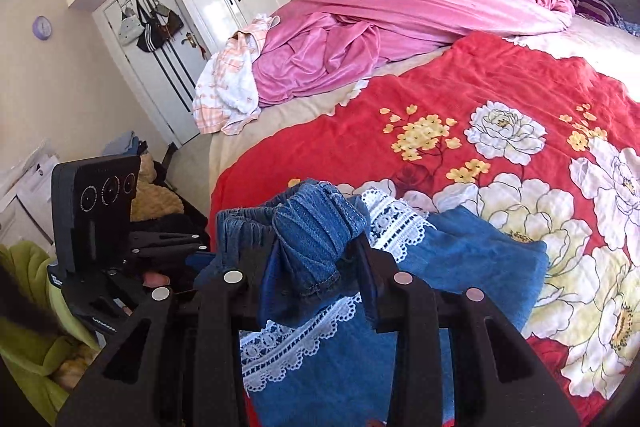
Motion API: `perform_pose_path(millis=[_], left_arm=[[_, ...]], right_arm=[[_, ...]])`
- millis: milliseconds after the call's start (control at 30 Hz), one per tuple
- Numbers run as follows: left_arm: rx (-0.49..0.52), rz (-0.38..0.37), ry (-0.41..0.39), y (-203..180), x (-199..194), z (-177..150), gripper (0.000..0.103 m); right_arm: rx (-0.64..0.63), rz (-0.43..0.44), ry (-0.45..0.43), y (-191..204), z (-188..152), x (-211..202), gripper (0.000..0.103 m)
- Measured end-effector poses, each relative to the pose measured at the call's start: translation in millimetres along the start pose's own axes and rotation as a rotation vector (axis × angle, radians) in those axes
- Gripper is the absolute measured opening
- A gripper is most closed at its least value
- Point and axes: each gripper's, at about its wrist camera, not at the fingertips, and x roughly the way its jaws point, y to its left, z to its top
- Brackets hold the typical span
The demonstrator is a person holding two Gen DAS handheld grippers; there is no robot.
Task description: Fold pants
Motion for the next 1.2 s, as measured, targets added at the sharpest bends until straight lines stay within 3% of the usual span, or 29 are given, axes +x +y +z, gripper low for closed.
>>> perform_pose_path(millis=[100,267,333,400,533,633,700,833,933,1000,1200], left_arm=[[0.013,-0.017,0.008,-8,6,-2,0.049],[0.044,-0.127,0.042,-18,18,-6,0.055],[0.037,-0.230,0.059,-18,17,-8,0.055],[0.039,-0.288,0.045,-17,10,-9,0.055],[0.040,-0.176,-0.043,-2,-15,-3,0.055],[0.093,0.030,-0.086,4,-22,0,0.056],[0.106,0.140,-0.074,11,-15,1,0.057],[0.101,0.180,0.002,18,11,-2,0.058],[0.128,0.200,0.043,17,23,-13,0.059],[0.143,0.190,0.060,16,24,-20,0.063],[0.144,0.173,0.098,13,33,-30,0.067]], right_arm=[[0.021,-0.022,-0.001,-8,-8,-6,0.032],[0.079,-0.095,-0.008,-24,-22,-18,0.037],[0.132,-0.124,-0.022,-33,-28,-26,0.046],[0.168,-0.144,-0.040,-38,-34,-33,0.056],[0.168,-0.209,-0.036,-28,-44,-42,0.066],[0.122,-0.269,-0.017,-10,-46,-38,0.071],[0.092,-0.283,-0.023,3,-46,-34,0.074],[0.035,-0.318,-0.013,27,-44,-20,0.076],[-0.082,-0.486,0.083,37,-57,0,0.075],[-0.111,-0.550,0.129,33,-72,7,0.074],[0.058,-0.502,0.101,9,-99,-4,0.074]])
